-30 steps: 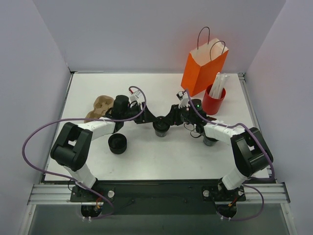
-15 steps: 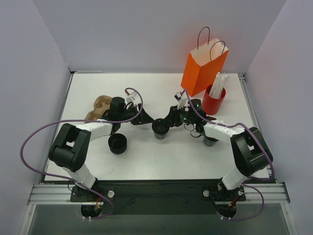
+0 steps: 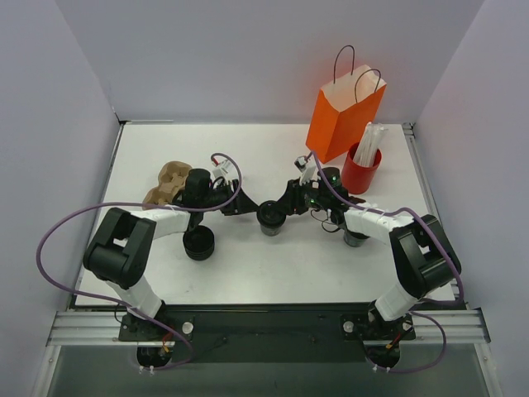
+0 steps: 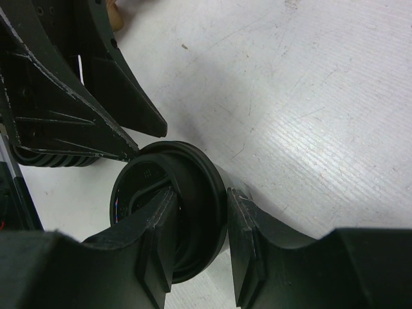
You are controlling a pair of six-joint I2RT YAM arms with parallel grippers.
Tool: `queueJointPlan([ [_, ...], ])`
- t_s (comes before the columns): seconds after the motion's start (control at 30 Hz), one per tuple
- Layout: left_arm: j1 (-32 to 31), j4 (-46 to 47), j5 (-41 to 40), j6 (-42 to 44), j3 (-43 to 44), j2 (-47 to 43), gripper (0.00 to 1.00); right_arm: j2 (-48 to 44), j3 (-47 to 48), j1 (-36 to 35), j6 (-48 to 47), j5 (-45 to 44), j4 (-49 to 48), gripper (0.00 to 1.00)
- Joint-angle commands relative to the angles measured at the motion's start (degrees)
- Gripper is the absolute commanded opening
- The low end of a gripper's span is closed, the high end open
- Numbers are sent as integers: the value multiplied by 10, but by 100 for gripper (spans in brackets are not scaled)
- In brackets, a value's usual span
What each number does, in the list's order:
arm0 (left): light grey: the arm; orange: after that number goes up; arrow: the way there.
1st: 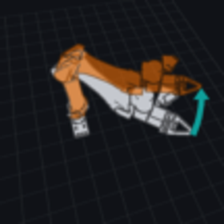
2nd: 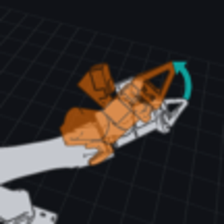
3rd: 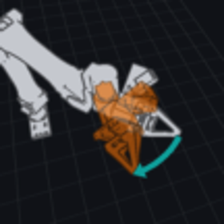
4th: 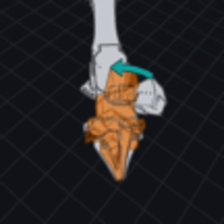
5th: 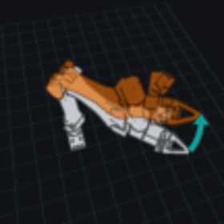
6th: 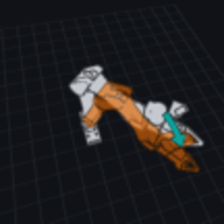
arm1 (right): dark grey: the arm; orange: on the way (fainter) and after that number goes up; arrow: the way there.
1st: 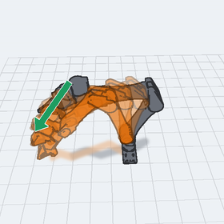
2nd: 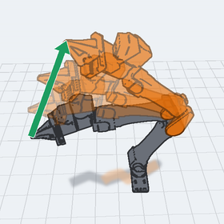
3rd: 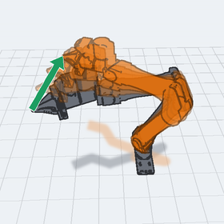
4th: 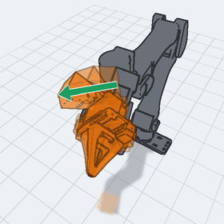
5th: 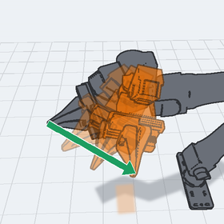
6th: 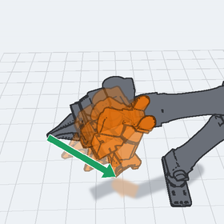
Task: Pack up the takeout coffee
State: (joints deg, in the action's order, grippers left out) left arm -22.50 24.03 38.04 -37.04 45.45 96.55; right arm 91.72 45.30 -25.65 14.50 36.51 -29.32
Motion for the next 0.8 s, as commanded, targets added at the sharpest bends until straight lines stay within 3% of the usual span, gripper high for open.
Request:
queueJointPlan([
  [0.0, -3, 31, -1, 5, -4, 11, 51, 43, -45, -12, -61, -33, 153, 13],
  [0.4, -11, 37, -75, -8, -61, 50, 43, 31, -133, -12, 7, -86, 59, 12],
  [0.77, -50, -63, -209, -1, -71, 83, 39, 51, -180, -21, 62, -114, 21, 12],
])
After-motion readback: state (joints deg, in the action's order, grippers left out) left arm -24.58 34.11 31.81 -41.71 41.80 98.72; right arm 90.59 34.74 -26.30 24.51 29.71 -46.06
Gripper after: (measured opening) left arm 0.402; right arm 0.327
